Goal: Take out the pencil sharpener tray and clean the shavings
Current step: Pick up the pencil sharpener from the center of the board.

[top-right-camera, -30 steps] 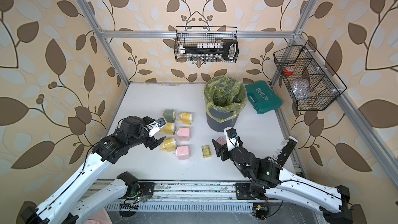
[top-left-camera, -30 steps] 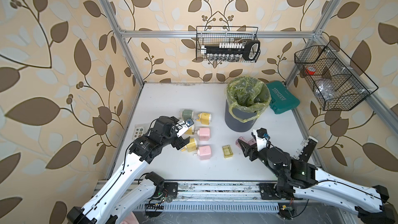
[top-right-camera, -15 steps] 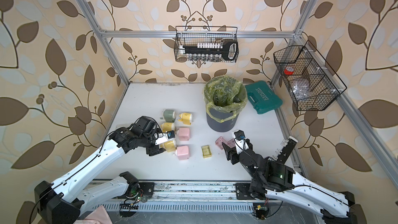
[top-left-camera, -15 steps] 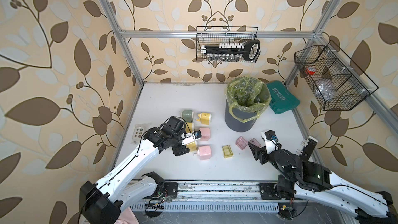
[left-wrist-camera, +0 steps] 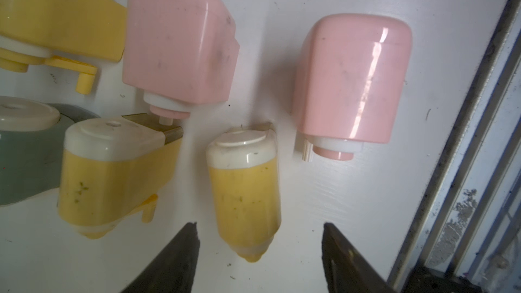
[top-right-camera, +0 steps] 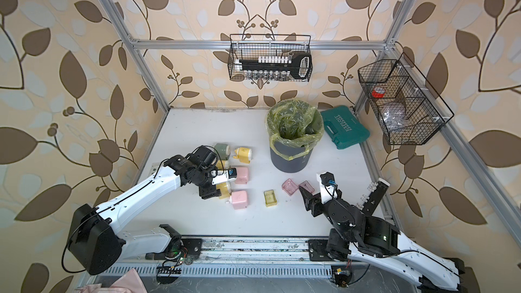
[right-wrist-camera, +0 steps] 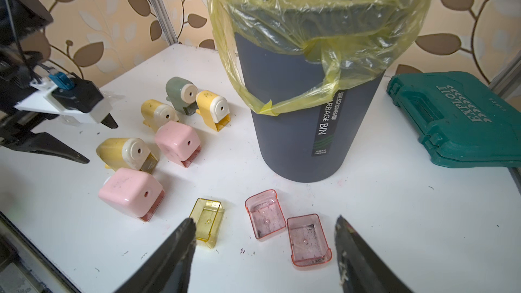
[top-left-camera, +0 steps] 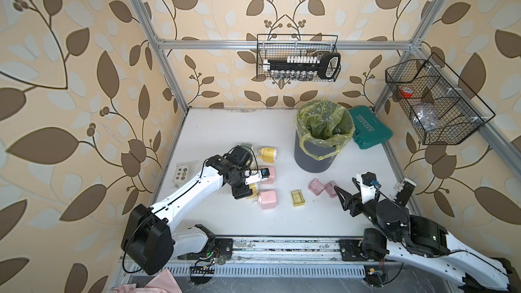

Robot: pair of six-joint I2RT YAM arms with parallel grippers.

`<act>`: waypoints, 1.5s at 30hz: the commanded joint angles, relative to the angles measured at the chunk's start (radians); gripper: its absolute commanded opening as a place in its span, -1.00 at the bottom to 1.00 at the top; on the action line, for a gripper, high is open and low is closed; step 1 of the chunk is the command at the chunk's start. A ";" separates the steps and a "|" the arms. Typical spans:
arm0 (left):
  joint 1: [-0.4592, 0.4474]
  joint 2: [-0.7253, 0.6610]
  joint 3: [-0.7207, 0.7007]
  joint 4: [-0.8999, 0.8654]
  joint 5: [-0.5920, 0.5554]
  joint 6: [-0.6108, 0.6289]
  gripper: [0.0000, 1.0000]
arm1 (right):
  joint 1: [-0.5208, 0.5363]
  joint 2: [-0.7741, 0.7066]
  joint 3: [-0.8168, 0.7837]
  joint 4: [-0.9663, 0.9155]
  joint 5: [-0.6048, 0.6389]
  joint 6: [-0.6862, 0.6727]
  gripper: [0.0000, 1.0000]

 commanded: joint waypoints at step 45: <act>-0.014 0.226 -0.027 0.146 0.013 -0.069 -0.03 | 0.003 -0.037 0.028 -0.045 0.030 0.028 0.45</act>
